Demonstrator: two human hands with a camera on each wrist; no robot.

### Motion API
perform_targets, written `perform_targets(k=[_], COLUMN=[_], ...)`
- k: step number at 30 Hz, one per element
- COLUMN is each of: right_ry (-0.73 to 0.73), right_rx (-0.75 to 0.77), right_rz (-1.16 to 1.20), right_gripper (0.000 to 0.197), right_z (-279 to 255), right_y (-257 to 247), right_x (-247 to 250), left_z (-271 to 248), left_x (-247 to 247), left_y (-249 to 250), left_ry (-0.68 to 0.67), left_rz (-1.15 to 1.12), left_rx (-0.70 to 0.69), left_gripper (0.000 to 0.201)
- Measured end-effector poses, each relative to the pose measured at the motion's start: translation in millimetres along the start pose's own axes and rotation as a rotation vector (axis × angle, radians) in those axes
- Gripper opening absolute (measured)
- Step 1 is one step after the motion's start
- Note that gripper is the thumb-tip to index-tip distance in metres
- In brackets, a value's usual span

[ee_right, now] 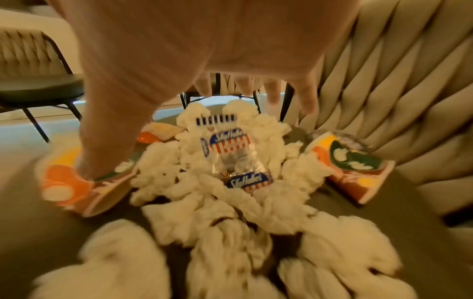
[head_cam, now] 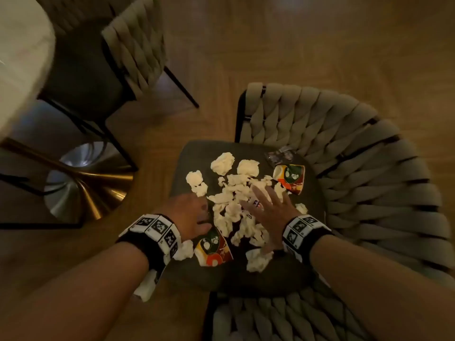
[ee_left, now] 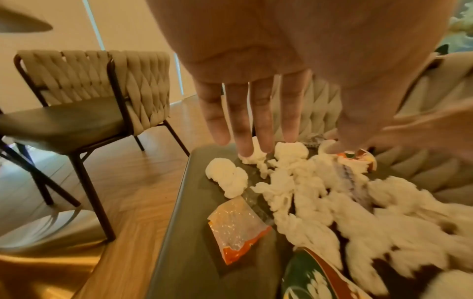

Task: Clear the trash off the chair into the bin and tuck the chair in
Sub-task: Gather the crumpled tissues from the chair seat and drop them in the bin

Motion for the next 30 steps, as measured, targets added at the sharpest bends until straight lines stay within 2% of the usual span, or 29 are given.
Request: perform_targets(k=[3, 7, 11, 13, 15, 17, 19, 21, 23, 27, 30], right_ry=[0.096, 0.037, -0.044, -0.074, -0.063, -0.071, -0.079, -0.104, -0.134, -0.149, -0.159], right_rx=[0.032, 0.0, 0.017, 0.051, 0.061, 0.052, 0.041, 0.032, 0.04, 0.07, 0.092], right_rz=[-0.04, -0.073, -0.017, 0.001, 0.039, 0.081, 0.107, 0.124, 0.128, 0.129, 0.138], right_gripper=[0.146, 0.145, 0.115, 0.093, 0.074, 0.069, 0.068, 0.069, 0.069, 0.069, 0.07], right_z=[63.2, 106.3, 104.5, 93.2, 83.2, 75.1, 68.2, 62.3, 57.7, 55.1, 55.9], right_y=[-1.6, 2.8, 0.4, 0.6, 6.1, 13.4, 21.4, 28.4, 32.4, 35.7, 36.3], right_x=[-6.4, -25.3, -40.7, -45.1, -47.0, -47.5, -46.0, -45.6, -46.6, -48.1, -48.8], left_z=[39.3, 61.1, 85.2, 102.2, 125.3, 146.6, 160.2, 164.9, 168.4, 193.2, 213.8], left_x=[-16.2, -41.0, -46.0, -41.6, -31.3, -25.9, -31.9, -42.7, -49.9, -43.4, -37.3], left_y=[-24.1, -43.0, -43.3, -35.0, -28.3, -30.1, -37.4, -38.5, -28.7, 5.9, 26.0], left_ry=[0.039, 0.071, 0.148, 0.195, 0.253, 0.221, 0.143, 0.133, 0.183, 0.299, 0.324], left_rz=[-0.106, -0.151, -0.125, -0.029, 0.095, 0.154, 0.075, -0.043, -0.113, -0.181, -0.115], left_rx=[0.098, 0.103, 0.086, 0.033, 0.006, 0.092, 0.229, 0.304, 0.306, 0.224, 0.145], left_gripper=[0.041, 0.04, 0.045, 0.057, 0.079, 0.103, 0.113, 0.109, 0.106, 0.102, 0.097])
Point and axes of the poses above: each hand's wrist, its own z-axis towards the middle knuckle, its own x-axis out of the back of the hand, y = z × x, the point moved 3 cm from there along z, towards the middle knuckle, and after that the axes turned 6 degrees about z, right-handed, at the moved point
